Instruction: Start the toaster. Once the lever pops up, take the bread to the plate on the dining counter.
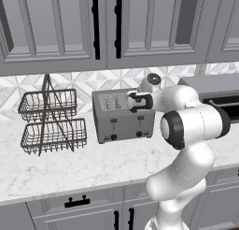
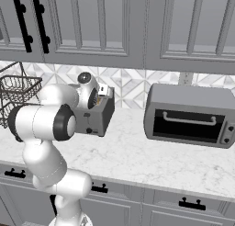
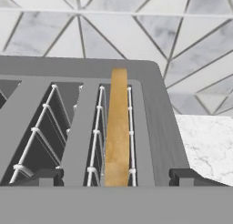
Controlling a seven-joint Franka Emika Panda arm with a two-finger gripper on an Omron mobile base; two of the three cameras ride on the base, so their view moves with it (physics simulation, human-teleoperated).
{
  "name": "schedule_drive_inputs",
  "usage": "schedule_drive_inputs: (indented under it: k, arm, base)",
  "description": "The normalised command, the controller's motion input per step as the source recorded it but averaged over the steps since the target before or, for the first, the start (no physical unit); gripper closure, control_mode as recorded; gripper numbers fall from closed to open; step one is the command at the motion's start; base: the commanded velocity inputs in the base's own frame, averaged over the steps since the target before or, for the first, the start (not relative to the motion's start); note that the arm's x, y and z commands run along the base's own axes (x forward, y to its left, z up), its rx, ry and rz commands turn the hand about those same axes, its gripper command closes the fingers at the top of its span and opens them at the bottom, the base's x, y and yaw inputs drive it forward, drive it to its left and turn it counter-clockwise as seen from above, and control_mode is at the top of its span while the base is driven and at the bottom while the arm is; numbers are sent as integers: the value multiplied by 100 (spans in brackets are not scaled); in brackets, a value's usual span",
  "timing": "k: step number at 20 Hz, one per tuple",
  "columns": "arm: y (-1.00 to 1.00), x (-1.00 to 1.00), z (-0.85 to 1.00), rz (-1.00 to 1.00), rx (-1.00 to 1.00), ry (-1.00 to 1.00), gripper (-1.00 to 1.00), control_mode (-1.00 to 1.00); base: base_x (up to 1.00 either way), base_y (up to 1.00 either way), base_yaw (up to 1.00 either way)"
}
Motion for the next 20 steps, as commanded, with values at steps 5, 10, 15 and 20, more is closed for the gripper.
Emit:
schedule_drive_inputs:
  k: [5, 10, 15, 20]
  arm:
    - [0, 0, 0, 0, 0, 0, 100, -100]
    - [0, 0, 0, 0, 0, 0, 100, -100]
    - [0, 0, 0, 0, 0, 0, 100, -100]
    - [0, 0, 0, 0, 0, 0, 100, -100]
  base:
    - [0, 0, 0]
    - [0, 0, 0]
    - [0, 0, 0]
    - [0, 0, 0]
